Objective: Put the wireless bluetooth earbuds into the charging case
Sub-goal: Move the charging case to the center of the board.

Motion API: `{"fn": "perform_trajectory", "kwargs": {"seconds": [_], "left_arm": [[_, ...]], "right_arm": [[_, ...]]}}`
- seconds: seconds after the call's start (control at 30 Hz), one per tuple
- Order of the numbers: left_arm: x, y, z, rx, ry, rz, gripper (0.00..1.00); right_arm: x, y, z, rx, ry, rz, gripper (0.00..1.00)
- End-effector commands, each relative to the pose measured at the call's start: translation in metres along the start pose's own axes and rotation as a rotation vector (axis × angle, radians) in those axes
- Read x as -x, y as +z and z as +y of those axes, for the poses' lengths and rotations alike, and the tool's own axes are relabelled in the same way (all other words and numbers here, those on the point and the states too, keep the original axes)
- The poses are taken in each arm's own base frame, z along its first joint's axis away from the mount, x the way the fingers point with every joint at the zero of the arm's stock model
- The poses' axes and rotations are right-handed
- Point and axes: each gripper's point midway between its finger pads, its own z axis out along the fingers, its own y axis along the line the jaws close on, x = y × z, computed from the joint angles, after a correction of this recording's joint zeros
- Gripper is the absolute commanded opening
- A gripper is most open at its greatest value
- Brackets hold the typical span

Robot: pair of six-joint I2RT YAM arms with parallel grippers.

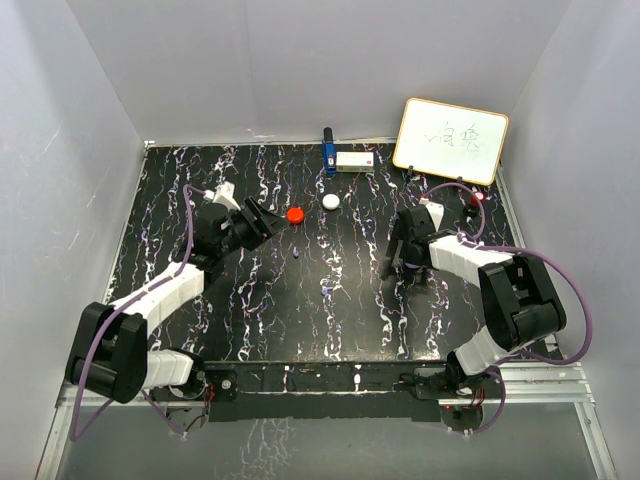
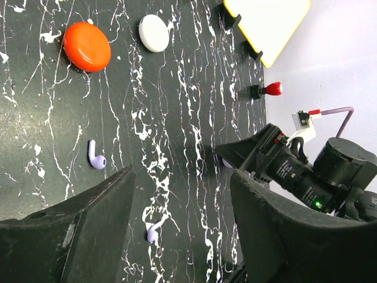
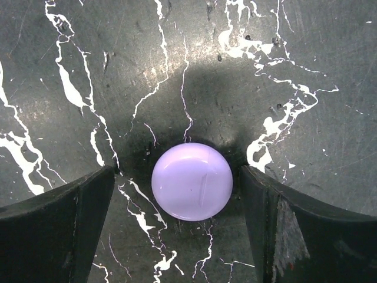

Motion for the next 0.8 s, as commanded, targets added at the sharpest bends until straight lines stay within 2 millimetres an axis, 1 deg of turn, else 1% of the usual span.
{"fn": "perform_trajectory", "kwargs": {"seconds": [0.0,0.3,0.37,0.43,0.5,0.57,0.63,0.77], "left_arm": [[0.003,-0.012,-0.014,-0.033,0.034,-0.020,0.63],[-0.002,-0.018,-0.013,-0.037,0.032,-0.014,0.63],[-0.003,-0.018,-0.012,-0.037,0.032,-0.012,0.63],[-0.004,-0.020,-0.011,-0.036,0.031,-0.010,0.63],[-0.004,-0.021,-0.012,-0.038,0.032,-0.014,0.63],[-0.005,-0.023,-0.011,-0.035,0.034,-0.014,0.63],[-0.007,-0.024,-0.009,-0.028,0.038,-0.007,0.63],[-0.013,-0.028,-0.004,-0.019,0.039,0.004,0.63]], "right_arm": [[-0.006,0.004,-0.004,-0.020,0.020,0.007,0.80],[-0.010,0.006,-0.004,-0.018,0.021,0.022,0.56],[-0.010,0.005,-0.002,-0.014,0.020,0.021,0.48],[-0.010,0.003,0.003,-0.002,0.013,0.017,0.40],[-0.009,-0.001,0.017,0.014,-0.008,-0.003,0.37],[-0.010,-0.005,0.036,0.037,-0.037,-0.015,0.36],[-0.010,-0.010,0.063,0.078,-0.058,-0.026,0.36],[-0.018,-0.015,0.120,0.162,-0.109,-0.036,0.36]]}}
